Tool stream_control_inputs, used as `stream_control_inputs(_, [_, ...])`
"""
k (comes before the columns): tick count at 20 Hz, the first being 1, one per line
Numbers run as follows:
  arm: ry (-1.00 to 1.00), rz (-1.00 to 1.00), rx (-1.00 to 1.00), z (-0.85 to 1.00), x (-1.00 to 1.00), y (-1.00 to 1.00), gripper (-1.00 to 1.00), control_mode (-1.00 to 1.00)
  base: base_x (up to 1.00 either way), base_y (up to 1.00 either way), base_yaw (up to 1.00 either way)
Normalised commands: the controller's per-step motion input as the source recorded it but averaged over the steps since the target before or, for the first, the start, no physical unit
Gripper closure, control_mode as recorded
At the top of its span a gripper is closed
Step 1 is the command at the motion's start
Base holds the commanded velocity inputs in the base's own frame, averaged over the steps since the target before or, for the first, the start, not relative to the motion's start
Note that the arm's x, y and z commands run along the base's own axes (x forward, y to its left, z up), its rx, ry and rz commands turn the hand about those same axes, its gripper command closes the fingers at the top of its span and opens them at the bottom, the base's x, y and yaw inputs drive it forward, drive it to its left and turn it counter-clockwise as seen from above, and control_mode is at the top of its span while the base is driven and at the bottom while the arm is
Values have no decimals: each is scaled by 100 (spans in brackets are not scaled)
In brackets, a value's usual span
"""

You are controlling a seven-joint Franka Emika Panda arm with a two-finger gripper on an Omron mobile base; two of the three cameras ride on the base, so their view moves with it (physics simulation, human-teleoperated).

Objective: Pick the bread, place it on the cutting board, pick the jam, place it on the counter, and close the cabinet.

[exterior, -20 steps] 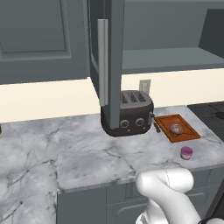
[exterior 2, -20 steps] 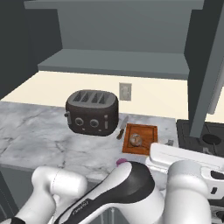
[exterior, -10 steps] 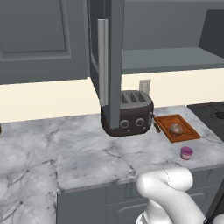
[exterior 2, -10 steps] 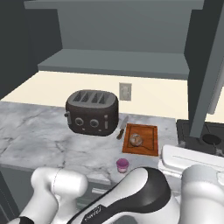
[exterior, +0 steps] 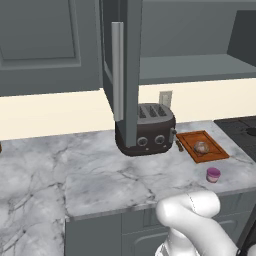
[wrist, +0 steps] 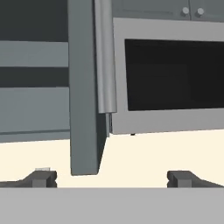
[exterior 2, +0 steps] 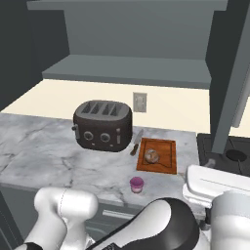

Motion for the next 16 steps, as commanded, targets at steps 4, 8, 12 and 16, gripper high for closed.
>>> stream_control_inputs(4, [-5, 0, 0, 17, -38, 0, -100, -100, 0, 0, 0])
stream_control_inputs(8, [-4, 0, 0, 18, -19, -4, -100, -100, 0, 0, 0])
stream_control_inputs(12, [-4, 0, 0, 18, 0, -12, -100, -100, 0, 0, 0])
stream_control_inputs(16, [0, 3, 0, 12, 0, -16, -100, -100, 0, 0, 0])
